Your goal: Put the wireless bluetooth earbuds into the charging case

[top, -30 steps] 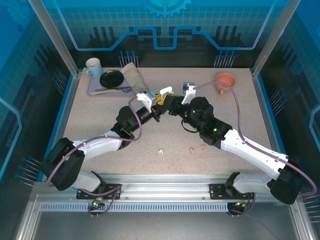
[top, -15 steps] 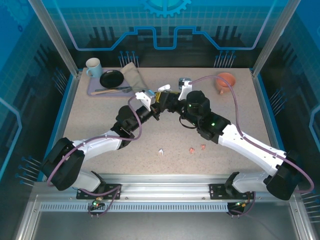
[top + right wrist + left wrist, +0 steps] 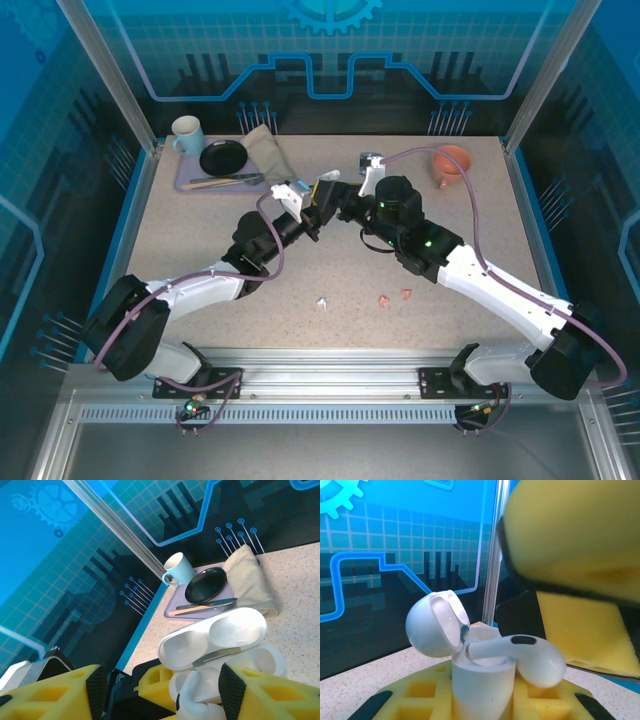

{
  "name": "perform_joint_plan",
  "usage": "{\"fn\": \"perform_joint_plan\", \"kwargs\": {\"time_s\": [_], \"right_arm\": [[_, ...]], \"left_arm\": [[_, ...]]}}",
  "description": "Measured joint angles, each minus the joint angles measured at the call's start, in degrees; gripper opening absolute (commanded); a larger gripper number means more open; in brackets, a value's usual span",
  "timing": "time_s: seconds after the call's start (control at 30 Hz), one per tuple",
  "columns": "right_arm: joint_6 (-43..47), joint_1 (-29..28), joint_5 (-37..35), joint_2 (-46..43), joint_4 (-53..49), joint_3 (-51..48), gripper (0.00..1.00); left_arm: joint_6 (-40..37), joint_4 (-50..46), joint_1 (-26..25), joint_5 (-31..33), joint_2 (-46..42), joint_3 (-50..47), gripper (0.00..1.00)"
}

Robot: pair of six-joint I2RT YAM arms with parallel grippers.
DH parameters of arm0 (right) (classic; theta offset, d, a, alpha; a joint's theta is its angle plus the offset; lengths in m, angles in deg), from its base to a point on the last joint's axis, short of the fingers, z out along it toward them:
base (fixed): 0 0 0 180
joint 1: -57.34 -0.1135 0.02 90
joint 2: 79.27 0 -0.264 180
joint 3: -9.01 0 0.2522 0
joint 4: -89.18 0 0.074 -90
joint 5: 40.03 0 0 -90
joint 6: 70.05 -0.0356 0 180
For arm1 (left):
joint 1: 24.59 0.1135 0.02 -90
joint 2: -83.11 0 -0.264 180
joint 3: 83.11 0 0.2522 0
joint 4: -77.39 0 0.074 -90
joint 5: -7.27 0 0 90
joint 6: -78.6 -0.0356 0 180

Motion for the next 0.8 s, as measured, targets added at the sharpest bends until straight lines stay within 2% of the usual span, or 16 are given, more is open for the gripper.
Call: {"fn": "perform_joint_plan", "kwargs": {"time_s": [0.5,0.63,0.8], "right_arm": [[-0.4,1.6,0.2,-1.1,-3.5,0.5,0.74],[-1.6,2.6,0.3,-3.0,-8.0,0.7,0.8],[-3.7,3.3,2.1,-4.7,-15.3,3.0,0.82]], "left_arm": [[0.9,3.0,-0.1,0.0,0.5,-1.2,0.0],[0.9,4.8,-0.1,0.0,0.5,-1.2,0.0],[0.8,5.6,-0.1,-0.1,0.5,-1.5,0.0]]}}
